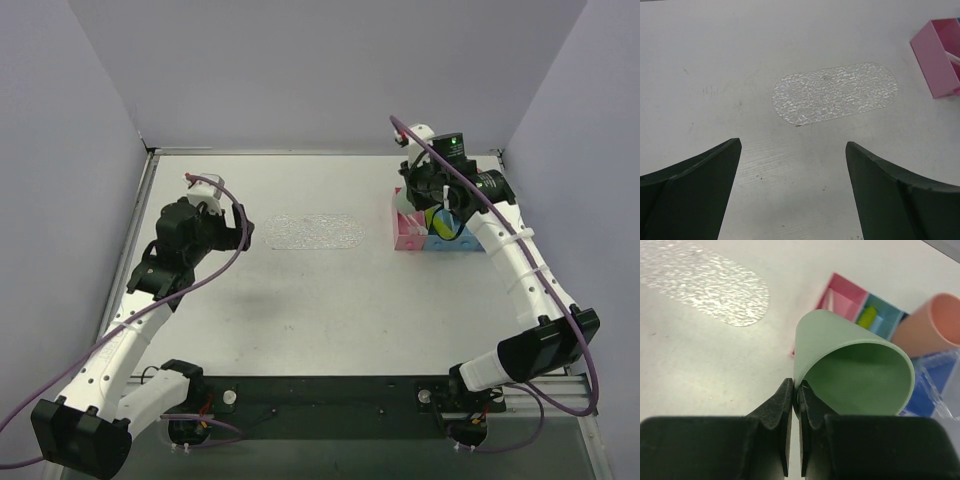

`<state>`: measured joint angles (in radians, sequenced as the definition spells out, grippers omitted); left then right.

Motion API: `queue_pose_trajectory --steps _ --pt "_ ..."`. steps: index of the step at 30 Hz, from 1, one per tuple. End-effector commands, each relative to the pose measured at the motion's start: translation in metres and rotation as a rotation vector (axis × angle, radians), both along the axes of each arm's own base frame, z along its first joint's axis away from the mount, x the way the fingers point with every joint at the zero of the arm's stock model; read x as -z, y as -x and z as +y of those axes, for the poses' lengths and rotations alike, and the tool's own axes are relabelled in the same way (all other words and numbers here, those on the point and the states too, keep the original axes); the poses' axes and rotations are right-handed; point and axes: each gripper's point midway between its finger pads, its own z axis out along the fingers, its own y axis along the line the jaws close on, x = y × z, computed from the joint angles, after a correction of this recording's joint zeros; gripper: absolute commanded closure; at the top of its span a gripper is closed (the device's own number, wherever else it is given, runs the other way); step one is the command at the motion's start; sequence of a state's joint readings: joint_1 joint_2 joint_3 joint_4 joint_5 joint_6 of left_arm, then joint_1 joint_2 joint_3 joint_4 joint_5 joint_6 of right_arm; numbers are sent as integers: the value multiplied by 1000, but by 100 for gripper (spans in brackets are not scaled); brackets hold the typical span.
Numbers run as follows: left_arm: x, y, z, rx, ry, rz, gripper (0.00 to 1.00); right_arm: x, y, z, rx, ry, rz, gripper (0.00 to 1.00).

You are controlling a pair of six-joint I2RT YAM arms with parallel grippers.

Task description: Prepare toiletry sets of a toothbrush and toothpaste on the tray

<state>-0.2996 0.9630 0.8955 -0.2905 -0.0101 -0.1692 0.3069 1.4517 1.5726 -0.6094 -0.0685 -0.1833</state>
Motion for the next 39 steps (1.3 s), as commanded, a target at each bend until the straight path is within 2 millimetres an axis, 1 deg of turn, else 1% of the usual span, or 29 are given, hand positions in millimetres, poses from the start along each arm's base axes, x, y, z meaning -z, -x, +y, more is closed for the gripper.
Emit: queue_pose_trajectory --steps 1,2,3,4,5,7,8,9,10,11,12,13,14,15,16,17,19,20,22,23,25,26,27,28,29,30,32,35,39 --pt "-27 2 -27 143 77 -90 4 2 21 57 -241 -83 29 100" --pt "-29 4 -30 162 84 -94 4 5 22 64 -260 -82 39 100" --pt "-31 6 -36 192 99 -97 4 3 23 70 -277 -85 38 100" --pt "-33 6 -37 196 108 -97 4 6 27 81 -308 -83 50 100" --pt "-36 7 -39 193 133 -93 3 11 26 86 -318 -72 67 100" --pt "-41 9 -40 201 167 -103 3 9 24 94 -328 -57 66 100" --pt "-42 9 -42 208 179 -101 3 17 25 102 -339 -40 95 100" --pt "-43 9 -39 196 178 -104 3 10 22 107 -335 -44 82 100" --pt "-42 8 -35 173 172 -100 3 8 21 111 -329 -50 82 100" --pt "-38 4 -23 112 146 -91 3 14 21 122 -344 -58 105 100" --pt "-36 2 -15 71 131 -88 3 15 21 129 -340 -74 117 100" --pt "-35 -1 -8 29 120 -83 3 9 18 137 -344 -88 106 100" --pt "-32 -4 6 -44 102 -77 3 17 15 145 -347 -79 126 100" --pt "-31 -4 13 -76 95 -74 3 19 17 155 -360 -74 129 100" --pt "-33 -5 17 -96 92 -77 3 14 14 163 -364 -70 119 100" --pt "-32 -5 20 -107 85 -78 3 25 9 170 -362 -52 140 100" --pt "-33 -5 21 -105 82 -83 3 28 8 184 -363 -66 153 100" --pt "-33 -4 20 -97 79 -87 3 30 1 192 -357 -78 158 100" --pt "-31 -4 20 -97 72 -85 3 33 -3 202 -351 -88 166 100" --pt "-31 -5 21 -102 67 -87 3 37 -9 209 -348 -79 165 100" --pt "-31 -5 23 -115 61 -84 3 40 -13 214 -334 -34 147 100" --pt "-29 -5 27 -132 54 -80 3 51 -17 217 -331 -4 158 100" --pt "-28 -6 29 -144 48 -79 3 48 -20 220 -331 5 142 100" --pt "-28 -6 30 -151 45 -78 3 50 -20 220 -320 33 137 100" --pt "-28 -5 33 -163 37 -79 3 57 -23 221 -318 51 144 100" --pt "-27 -6 34 -170 32 -76 3 58 -24 221 -314 58 144 100" --pt "-26 -6 36 -179 25 -73 3 66 -28 215 -288 94 148 100" --pt "-27 -5 36 -177 23 -75 3 71 -30 206 -270 142 149 100" --pt "-26 -5 34 -171 21 -72 3 75 -33 200 -261 157 159 100"
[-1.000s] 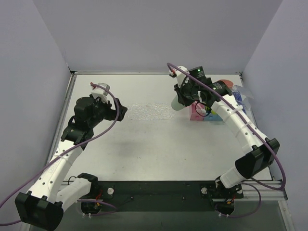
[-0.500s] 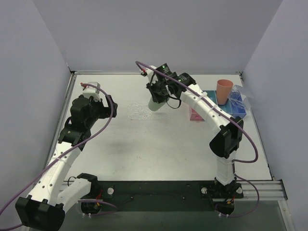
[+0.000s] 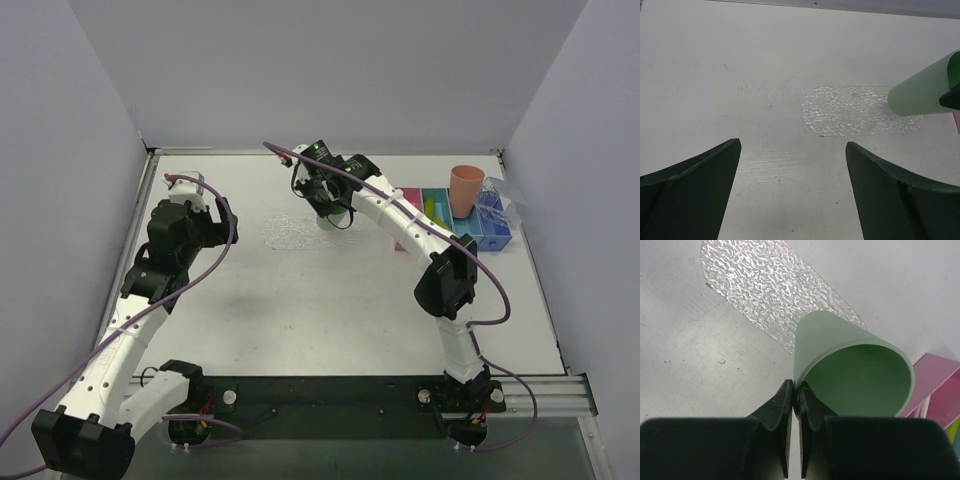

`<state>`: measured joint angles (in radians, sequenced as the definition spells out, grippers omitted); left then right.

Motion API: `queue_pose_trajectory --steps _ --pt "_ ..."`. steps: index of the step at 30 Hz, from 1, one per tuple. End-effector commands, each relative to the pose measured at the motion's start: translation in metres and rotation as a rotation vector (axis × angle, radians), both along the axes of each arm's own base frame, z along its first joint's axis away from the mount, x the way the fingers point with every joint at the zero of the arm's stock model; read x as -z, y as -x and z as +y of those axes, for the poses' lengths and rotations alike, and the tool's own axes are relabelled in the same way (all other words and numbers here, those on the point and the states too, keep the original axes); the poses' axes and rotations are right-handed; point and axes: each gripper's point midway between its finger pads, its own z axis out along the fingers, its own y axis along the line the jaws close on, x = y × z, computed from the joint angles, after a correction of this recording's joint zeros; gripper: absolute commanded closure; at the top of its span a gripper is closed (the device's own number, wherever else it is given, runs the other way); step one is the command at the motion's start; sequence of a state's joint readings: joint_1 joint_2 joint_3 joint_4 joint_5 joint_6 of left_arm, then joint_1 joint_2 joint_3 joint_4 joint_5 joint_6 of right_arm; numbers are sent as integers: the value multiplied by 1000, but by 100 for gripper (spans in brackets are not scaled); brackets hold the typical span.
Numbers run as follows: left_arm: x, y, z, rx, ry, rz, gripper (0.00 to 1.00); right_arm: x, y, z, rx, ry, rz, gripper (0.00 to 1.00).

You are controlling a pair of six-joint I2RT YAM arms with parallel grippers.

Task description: Prepare toiletry sets of a toothbrush and toothpaste on the tray

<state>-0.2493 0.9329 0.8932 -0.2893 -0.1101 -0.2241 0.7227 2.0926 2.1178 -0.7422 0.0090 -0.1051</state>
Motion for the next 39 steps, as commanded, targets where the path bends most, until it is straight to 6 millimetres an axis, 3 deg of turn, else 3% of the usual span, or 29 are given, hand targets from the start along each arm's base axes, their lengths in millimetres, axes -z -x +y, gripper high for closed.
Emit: queue_pose_trajectory --steps 1,7,14,19,32,39 --pt "-17 0 2 -10 -8 -46 3 -8 -10 -17 45 48 -34 100" --pt "-17 0 2 -8 -10 -46 3 1 -13 -23 70 4 25 100" --pt "-15 -1 -2 8 -5 -40 3 10 -8 4 42 -45 69 100" --pt "-13 -1 -4 17 -3 -37 3 26 -6 2 51 -11 106 100" --pt "-13 -2 -4 20 -2 -36 3 41 -10 3 68 24 122 100" --pt "-13 -2 -5 21 -2 -36 3 44 -9 5 62 33 129 92"
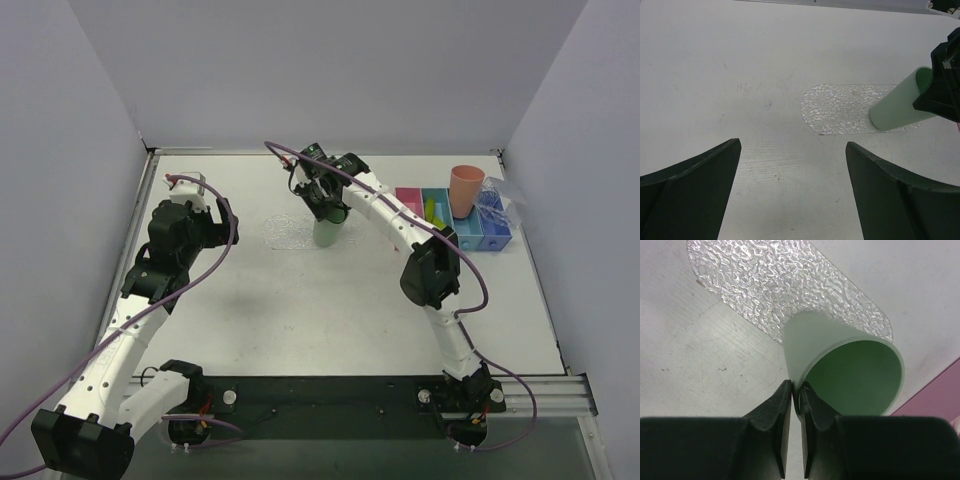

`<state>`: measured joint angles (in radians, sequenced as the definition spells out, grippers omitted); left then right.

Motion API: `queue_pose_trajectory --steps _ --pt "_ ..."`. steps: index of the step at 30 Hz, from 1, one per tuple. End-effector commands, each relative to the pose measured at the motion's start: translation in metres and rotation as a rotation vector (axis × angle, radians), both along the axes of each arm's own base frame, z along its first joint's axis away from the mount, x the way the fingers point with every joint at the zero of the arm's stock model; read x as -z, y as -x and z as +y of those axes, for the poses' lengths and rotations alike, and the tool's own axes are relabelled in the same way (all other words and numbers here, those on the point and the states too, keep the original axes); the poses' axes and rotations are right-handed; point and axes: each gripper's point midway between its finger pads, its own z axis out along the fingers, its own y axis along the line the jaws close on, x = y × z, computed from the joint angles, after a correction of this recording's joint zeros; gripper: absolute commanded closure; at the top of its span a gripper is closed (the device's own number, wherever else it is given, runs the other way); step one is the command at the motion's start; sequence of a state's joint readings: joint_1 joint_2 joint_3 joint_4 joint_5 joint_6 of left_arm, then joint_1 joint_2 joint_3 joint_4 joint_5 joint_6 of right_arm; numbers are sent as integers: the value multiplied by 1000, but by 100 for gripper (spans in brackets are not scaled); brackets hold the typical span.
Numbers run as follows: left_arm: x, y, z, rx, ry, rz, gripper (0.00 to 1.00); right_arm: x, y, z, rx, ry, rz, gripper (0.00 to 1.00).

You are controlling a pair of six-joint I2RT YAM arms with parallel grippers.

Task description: Prepare toiletry sets of a toothbrush and toothpaste on the tray

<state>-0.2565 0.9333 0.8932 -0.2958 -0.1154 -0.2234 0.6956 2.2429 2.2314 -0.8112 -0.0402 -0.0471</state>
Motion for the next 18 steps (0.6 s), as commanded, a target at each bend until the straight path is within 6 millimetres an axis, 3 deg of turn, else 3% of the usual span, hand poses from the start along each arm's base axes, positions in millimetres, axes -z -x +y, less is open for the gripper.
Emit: queue_pose_trajectory --steps 1,7,12,18 --pt "-15 -3 -4 19 2 -44 3 1 1 0 11 24 6 91" --pt "-14 -2 -4 19 1 -43 3 -2 0 3 12 18 -5 88" --pt "-16 -1 -4 21 1 -47 3 -9 2 8 8 1 -11 76" --pt "-17 0 5 -29 -18 -50 6 -42 8 20 -10 -109 -27 61"
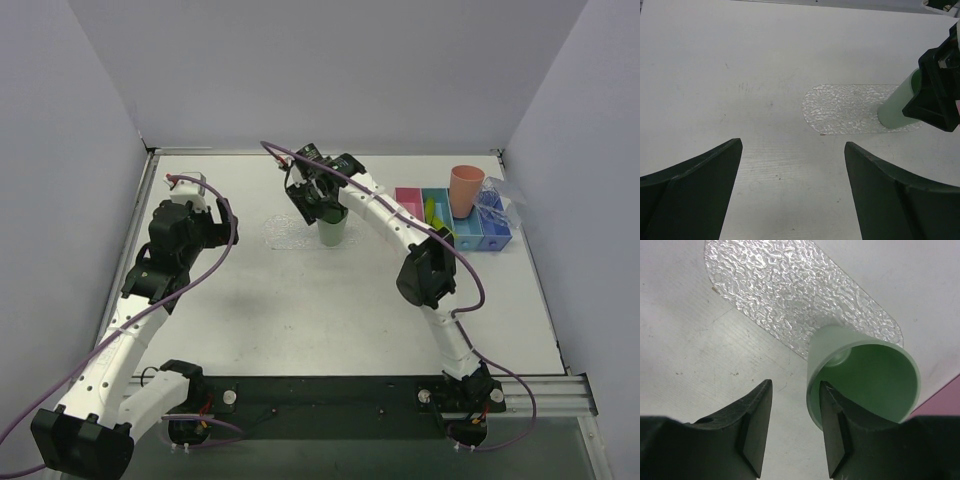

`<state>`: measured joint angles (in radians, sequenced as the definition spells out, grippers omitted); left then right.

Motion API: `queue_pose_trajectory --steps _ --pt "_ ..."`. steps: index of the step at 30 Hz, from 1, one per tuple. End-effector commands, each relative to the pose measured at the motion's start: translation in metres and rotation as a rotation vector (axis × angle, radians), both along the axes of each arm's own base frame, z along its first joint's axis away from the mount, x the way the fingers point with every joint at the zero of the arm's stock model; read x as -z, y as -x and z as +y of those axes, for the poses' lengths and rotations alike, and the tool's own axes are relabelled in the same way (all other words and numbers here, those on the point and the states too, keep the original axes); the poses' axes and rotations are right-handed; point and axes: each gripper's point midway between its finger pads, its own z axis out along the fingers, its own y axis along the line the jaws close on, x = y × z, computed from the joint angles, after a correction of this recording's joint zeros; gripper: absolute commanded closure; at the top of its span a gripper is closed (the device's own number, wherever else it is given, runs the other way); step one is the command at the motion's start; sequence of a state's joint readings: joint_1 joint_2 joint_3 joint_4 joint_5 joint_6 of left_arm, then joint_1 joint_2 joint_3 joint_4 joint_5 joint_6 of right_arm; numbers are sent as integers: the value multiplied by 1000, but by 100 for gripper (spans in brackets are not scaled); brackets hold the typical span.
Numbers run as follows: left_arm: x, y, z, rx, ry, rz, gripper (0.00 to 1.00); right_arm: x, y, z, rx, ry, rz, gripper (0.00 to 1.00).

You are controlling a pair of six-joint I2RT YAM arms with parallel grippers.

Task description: Prepare toiletry sets of a toothbrush and toothpaste on the tray

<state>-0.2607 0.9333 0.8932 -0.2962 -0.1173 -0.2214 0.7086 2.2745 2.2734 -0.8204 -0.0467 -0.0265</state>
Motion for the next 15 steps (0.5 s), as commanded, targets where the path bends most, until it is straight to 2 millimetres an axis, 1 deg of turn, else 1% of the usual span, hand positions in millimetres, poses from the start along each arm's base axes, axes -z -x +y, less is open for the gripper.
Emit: queue_pose_trajectory --steps 1,2,3,4,5,6,7,8,9,10,11,12,13,14,15 --pt "-19 -1 9 -56 -21 -58 6 -58 11 10 -19 -122 -46 60" --pt "-21 0 11 -65 -15 -70 7 -67 12 9 -18 -138 -59 57" --pt "-25 0 11 -77 7 -80 7 -71 13 7 -16 -142 -66 56" --pt "-29 -1 11 -82 23 -95 9 -87 13 -1 -5 -158 -93 56" --pt "-33 -1 9 -80 41 -106 15 -93 12 -6 3 -165 -104 56" --pt "-39 -1 5 -76 70 -118 18 -106 17 -13 48 -200 -105 56" --pt "-45 -1 -1 -64 85 -133 21 -110 20 -18 63 -210 -104 56" --pt "-46 -3 -6 -59 95 -133 21 -114 18 -30 93 -225 -106 57" --pt "-51 -4 -11 -61 118 -140 21 -136 20 -38 114 -273 -144 57" --pt "-52 -7 -13 -80 120 -143 21 -123 25 -47 137 -259 -115 57" --pt "-45 -9 -34 -41 117 -116 21 -126 23 -60 165 -275 -121 57" --pt "-42 -11 -44 -32 118 -104 21 -143 25 -70 188 -320 -160 57" --pt "-51 -14 -55 -30 116 -119 21 -126 30 -83 215 -299 -131 57" --pt "-36 -18 -80 13 93 -80 21 -122 32 -93 237 -300 -130 57" --pt "-33 -23 -93 33 104 -65 21 -139 30 -112 275 -337 -183 57"
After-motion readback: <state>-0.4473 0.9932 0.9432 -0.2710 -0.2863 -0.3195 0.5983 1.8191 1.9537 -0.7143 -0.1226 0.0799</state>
